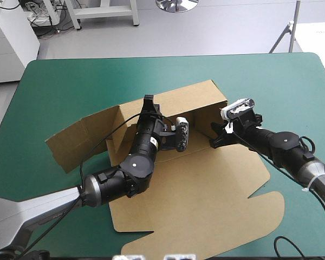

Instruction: Fold the box

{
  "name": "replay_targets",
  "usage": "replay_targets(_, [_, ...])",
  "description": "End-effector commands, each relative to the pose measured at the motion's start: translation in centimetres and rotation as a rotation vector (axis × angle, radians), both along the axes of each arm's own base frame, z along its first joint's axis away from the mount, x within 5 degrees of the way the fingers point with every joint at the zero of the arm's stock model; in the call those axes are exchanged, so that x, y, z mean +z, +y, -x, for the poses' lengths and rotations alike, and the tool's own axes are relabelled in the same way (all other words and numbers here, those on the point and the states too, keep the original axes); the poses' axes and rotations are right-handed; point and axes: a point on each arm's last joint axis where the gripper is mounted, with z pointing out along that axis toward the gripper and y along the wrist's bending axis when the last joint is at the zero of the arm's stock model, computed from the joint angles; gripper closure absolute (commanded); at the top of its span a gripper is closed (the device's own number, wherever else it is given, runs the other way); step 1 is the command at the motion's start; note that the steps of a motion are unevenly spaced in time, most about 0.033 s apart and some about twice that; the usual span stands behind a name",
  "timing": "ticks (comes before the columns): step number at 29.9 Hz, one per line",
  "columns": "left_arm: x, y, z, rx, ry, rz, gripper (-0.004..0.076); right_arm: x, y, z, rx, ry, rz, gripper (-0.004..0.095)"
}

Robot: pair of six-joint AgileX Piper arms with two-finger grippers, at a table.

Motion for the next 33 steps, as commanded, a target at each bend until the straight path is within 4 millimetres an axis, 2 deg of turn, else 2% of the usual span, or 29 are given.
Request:
replay_targets(1, [2.3,-0.4,0.5,-0.079,-0.057,0.053,0.0727,2.1,0.2,0.1,-0.015,-0.058,-0.061,0.0307])
replay_targets(5, [2.2,-0.5,0.6,-0.096,-0.053,0.057,0.0727,2.0,0.1,-0.3,-0.028,-0.081,-0.044,0.0301])
replay_targets(12, [2.2,-0.9,0.7,-0.136,-0.042,0.065,0.0727,-0.5,0.7,-1.6,-0.029,-0.001,-0.061,0.0304])
replay_targets(14, [2.2,-0.9,0.7,-0.136,-0.042,0.065,0.0727,-1.1,0.9,-1.8,-0.015,0.023,-0.067,0.0343])
replay_targets(16, [2.2,-0.9,0.7,-0.136,-0.042,0.065,0.0727,-1.2,1.0,-1.8,-0.012,0.039,-0.083,0.0471])
replay_targets(17, [2.2,-0.9,0.7,-0.136,-0.042,0.065,0.0727,-1.2,1.1,-1.7,-0.003,0.040,-0.088,0.0586])
replay_targets(19, [2.2,-0.9,0.7,-0.136,-0.042,0.065,0.0727,-1.1,1.2,-1.6,0.017,0.035,-0.091,0.0893])
replay_targets(20, [2.2,-0.9,0.7,-0.136,-0.042,0.065,0.0727,-1.0,1.3,-1.5,0.025,0.032,-0.092,0.0912])
replay_targets(33, [2.2,-0.8,0.7,-0.120,-0.042,0.075,0.0727,-0.3,1.3,-1.2,0.032,0.020,-0.115,0.0907])
